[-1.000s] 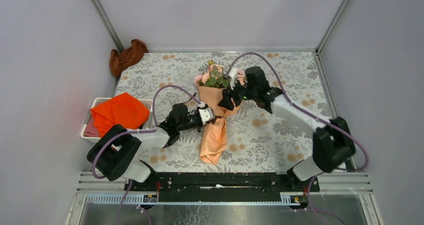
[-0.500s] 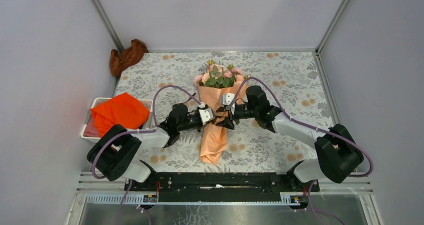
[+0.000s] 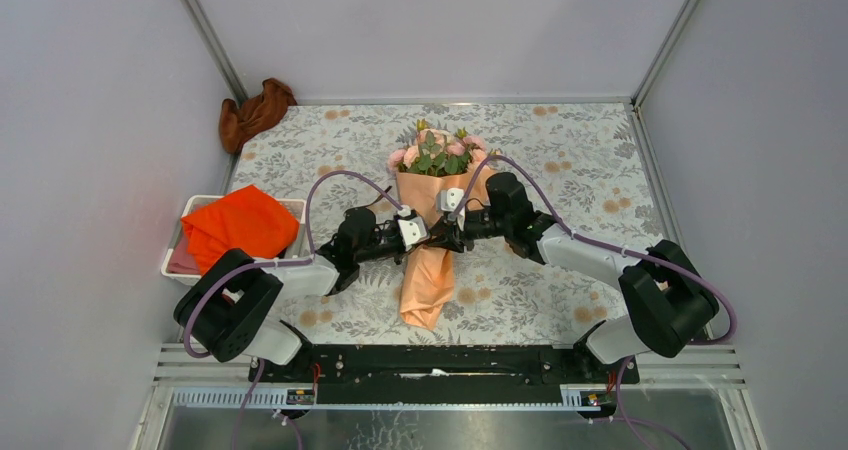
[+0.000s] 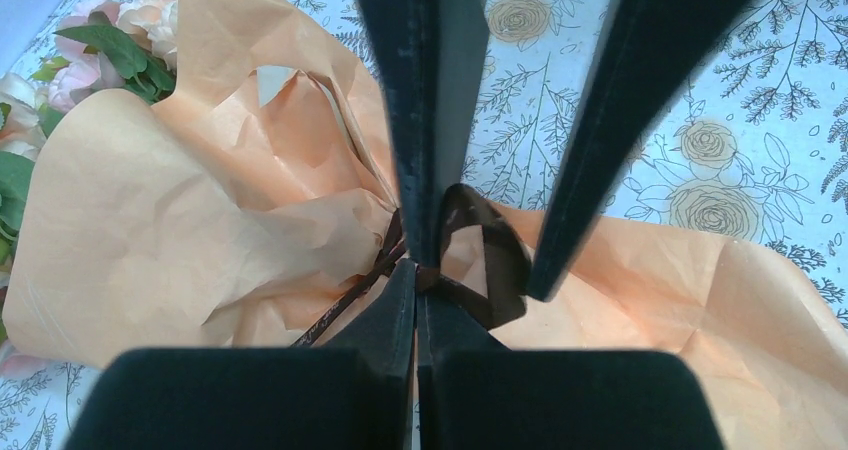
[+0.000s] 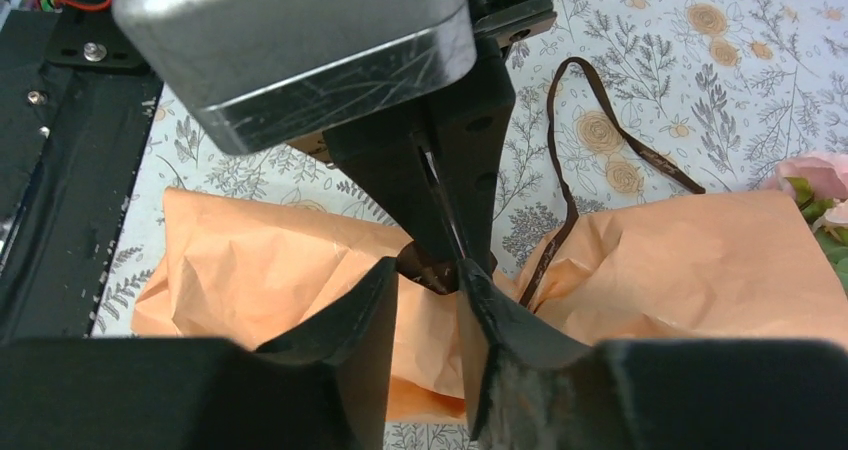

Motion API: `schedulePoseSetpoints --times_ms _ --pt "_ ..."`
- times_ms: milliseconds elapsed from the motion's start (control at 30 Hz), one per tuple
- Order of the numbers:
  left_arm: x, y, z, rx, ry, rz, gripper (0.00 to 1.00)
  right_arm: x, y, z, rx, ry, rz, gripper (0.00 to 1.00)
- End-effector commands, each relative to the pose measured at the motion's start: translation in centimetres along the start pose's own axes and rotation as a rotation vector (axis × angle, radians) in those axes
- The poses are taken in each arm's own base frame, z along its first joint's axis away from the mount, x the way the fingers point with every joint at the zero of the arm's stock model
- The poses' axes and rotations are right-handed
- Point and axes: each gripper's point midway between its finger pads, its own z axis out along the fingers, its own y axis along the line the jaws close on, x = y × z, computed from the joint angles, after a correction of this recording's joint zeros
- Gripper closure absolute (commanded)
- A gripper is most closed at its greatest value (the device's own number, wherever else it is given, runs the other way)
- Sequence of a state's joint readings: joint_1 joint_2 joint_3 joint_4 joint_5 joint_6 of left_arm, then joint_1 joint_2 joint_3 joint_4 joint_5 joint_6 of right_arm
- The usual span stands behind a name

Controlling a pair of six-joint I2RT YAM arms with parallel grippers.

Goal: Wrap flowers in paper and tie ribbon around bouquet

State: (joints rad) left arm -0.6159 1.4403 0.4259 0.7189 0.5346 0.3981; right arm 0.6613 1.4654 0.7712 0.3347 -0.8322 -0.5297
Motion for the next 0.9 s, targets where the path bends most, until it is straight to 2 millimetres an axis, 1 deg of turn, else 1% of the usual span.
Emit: schedulePoseSetpoints --times_ms 0,100,133,167,200,233,267,300,333,367,433,467,500,567,633,700,800,867 --pt "-1.6 0.5 0.5 -0.003 -0.042 0.047 1.0 -2.6 -0.6 0.5 0.002 -0.068 -0.034 0.76" --pt "-1.8 0.8 0.5 -0.01 -0.043 0.056 1.0 -2.1 -0.7 0.4 0.011 -0.039 -0.015 0.94" --pt "-1.7 0.8 0.5 -0.007 -0.038 0.06 1.0 -2.0 -0.7 0.3 0.016 -0.029 -0.006 0.99" --pt "-1.7 0.7 0.5 -0.003 -0.032 0.064 1.0 -1.9 -0.9 0.2 0.025 -0.023 0.005 1.0" --pt "-1.5 0.7 0.4 -0.001 -0.023 0.065 0.81 -1.8 -1.1 0.2 0.039 -0.013 0.023 1.0" --pt "-1.4 0.7 0.3 0.001 -0.009 0.067 0.6 -1.7 -1.4 0.2 0.059 -0.004 0.039 1.0" --pt "-1.2 0.7 0.1 0.005 0.015 0.078 0.44 -1.4 -1.6 0.1 0.074 0.009 0.058 1.0" --pt "-1.0 0.8 -0.3 0.009 0.046 0.1 0.37 -1.1 -1.8 0.0 0.088 0.025 0.074 1.0" --pt "-1.0 1.0 -0.8 0.013 0.08 0.126 0.34 -0.9 -1.9 0.0 0.098 0.037 0.092 1.0" --pt "-0.8 1.4 -1.2 0.014 0.121 0.153 0.32 -0.7 -2.0 0.0 0.108 0.044 0.106 1.0" --pt "0.4 1.7 -2.7 0.053 0.234 0.188 0.3 -0.6 -2.1 0.1 0.113 0.041 0.126 1.0" --pt "1.3 1.8 -3.7 0.102 0.288 0.242 0.3 -0.5 -2.1 0.1 0.116 0.04 0.137 1.0" --pt "2.1 2.0 -4.8 0.148 0.335 0.251 0.3 -0.5 -2.2 0.2 0.12 0.04 0.144 1.0" --pt "3.3 3.2 -7.2 0.207 0.388 0.232 0.3 -0.5 -2.4 0.2 0.13 0.042 0.158 1.0" --pt "4.9 4.6 -9.6 0.264 0.464 0.248 0.29 -0.5 -2.5 0.2 0.138 0.043 0.166 1.0" --pt "6.6 6.7 -11.5 0.263 0.552 0.285 0.31 -0.6 -2.5 0.2 0.138 0.039 0.169 1.0" --pt "9.3 9.7 -13.6 0.253 0.673 0.327 0.37 -0.5 -2.5 0.2 0.142 0.038 0.169 1.0" --pt "10.5 10.8 -14.7 0.277 0.722 0.339 0.4 -0.5 -2.5 0.1 0.147 0.038 0.169 1.0"
